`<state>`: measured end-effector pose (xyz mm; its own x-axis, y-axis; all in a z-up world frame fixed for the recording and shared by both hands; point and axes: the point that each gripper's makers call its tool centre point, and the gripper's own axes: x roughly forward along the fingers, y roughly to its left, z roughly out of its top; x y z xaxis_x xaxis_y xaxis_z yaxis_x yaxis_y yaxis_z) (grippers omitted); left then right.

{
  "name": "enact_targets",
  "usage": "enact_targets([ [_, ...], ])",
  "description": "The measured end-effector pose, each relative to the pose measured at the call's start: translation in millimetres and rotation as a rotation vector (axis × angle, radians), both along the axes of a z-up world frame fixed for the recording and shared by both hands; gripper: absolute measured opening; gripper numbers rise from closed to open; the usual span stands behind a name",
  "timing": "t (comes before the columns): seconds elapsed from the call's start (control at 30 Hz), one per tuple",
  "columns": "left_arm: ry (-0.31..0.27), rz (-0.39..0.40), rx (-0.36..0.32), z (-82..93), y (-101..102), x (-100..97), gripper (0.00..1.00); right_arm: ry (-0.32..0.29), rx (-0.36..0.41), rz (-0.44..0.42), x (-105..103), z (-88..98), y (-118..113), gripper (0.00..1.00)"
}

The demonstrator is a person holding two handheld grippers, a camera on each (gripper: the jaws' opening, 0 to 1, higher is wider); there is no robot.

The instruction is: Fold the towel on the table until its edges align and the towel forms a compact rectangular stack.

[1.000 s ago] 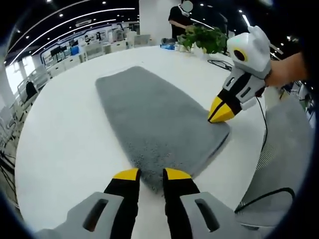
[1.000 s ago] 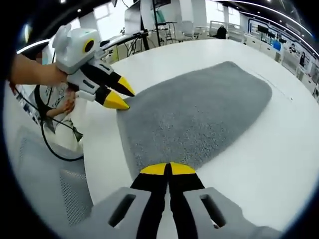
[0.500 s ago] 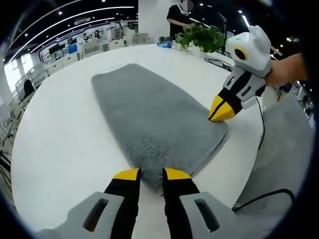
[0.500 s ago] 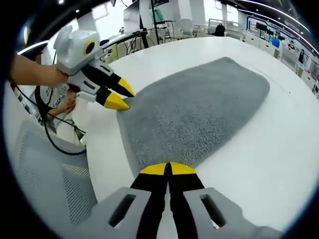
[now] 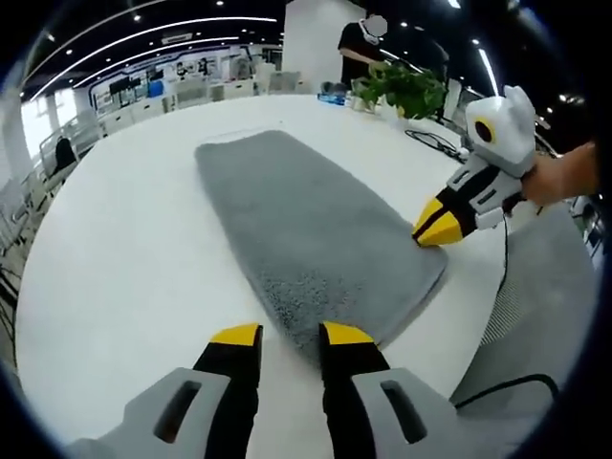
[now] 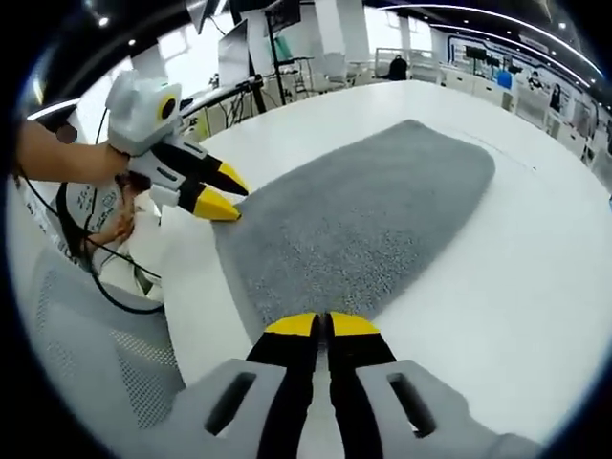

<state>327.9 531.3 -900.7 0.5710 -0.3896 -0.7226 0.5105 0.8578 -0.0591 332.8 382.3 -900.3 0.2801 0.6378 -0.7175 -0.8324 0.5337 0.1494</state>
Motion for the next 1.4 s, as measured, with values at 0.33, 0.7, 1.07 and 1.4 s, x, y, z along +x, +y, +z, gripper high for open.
enact_targets([
  [0.33,-0.052,-0.032,0.015,13.0,-3.2,29.2,0.24,-0.051,0.036,-0.1,33.7,17.1,-3.8,0.14],
  [0.7,-0.071,-0.019,0.007,15.5,-6.0,76.7,0.24,-0.033,0.063,-0.282,74.8,14.7,-12.6,0.23],
  [1.07,-0.013,-0.034,0.022,-5.9,-11.1,93.0,0.22,-0.016,0.035,-0.376,94.2,-4.4,-9.7,0.18],
  [1.4,-0.022,-0.06,0.028,-10.0,-11.8,90.6,0.2,-0.009,-0.002,-0.323,88.6,-14.9,-6.4,0.16],
])
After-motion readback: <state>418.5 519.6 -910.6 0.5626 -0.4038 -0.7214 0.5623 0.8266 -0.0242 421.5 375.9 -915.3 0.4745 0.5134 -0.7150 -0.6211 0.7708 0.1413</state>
